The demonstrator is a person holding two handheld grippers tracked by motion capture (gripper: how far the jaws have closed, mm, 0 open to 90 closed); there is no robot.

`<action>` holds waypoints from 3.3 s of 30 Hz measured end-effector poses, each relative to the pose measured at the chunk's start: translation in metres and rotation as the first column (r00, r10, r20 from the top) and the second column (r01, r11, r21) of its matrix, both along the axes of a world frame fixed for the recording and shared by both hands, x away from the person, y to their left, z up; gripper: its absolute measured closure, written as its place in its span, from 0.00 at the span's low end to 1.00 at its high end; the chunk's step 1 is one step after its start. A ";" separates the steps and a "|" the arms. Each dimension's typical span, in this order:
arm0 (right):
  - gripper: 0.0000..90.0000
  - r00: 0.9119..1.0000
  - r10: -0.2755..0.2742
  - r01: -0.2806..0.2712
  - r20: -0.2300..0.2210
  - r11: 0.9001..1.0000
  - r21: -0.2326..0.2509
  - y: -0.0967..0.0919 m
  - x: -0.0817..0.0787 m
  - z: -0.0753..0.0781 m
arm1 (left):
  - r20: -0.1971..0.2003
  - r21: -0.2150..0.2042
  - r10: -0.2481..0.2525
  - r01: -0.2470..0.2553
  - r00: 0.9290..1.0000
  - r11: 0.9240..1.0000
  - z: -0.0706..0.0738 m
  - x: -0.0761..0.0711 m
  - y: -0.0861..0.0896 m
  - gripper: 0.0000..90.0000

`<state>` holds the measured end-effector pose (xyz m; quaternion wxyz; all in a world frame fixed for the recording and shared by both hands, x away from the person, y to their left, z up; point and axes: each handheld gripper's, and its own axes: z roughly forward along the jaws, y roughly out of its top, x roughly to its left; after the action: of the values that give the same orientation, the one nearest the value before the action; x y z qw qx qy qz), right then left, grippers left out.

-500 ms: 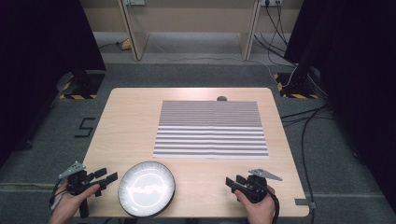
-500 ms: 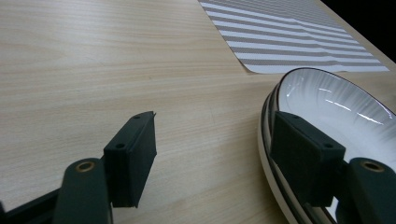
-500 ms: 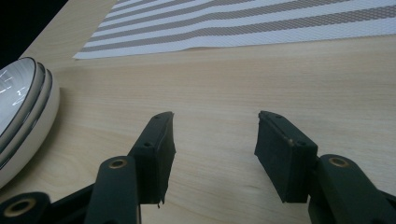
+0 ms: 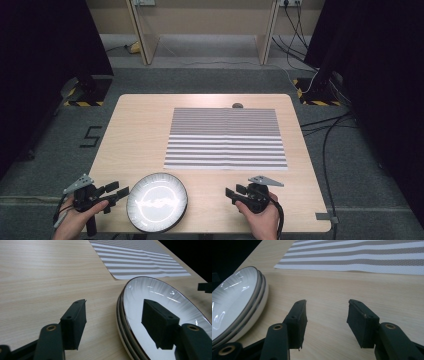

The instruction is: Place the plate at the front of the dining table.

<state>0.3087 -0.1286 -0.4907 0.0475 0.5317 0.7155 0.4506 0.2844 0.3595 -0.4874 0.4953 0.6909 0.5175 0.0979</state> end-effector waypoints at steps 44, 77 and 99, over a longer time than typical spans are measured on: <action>0.86 0.967 0.245 -0.245 -0.068 0.969 0.004 0.107 0.010 0.009 | -0.112 0.017 -0.061 0.063 0.992 0.998 0.007 -0.008 -0.019 0.68; 0.93 0.963 0.241 -0.244 -0.117 0.970 -0.011 0.123 0.011 0.013 | -0.225 0.040 -0.054 0.065 0.973 0.997 0.008 -0.006 -0.018 0.78; 0.90 0.973 0.212 -0.217 -0.086 0.975 -0.048 0.124 0.011 0.024 | -0.242 0.030 -0.050 0.059 0.969 0.998 0.008 -0.006 -0.016 0.82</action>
<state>0.3196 -0.0044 -0.4664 -0.0150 0.4673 0.7826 0.4109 0.2783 0.3434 -0.4794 0.4185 0.7205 0.5528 0.0094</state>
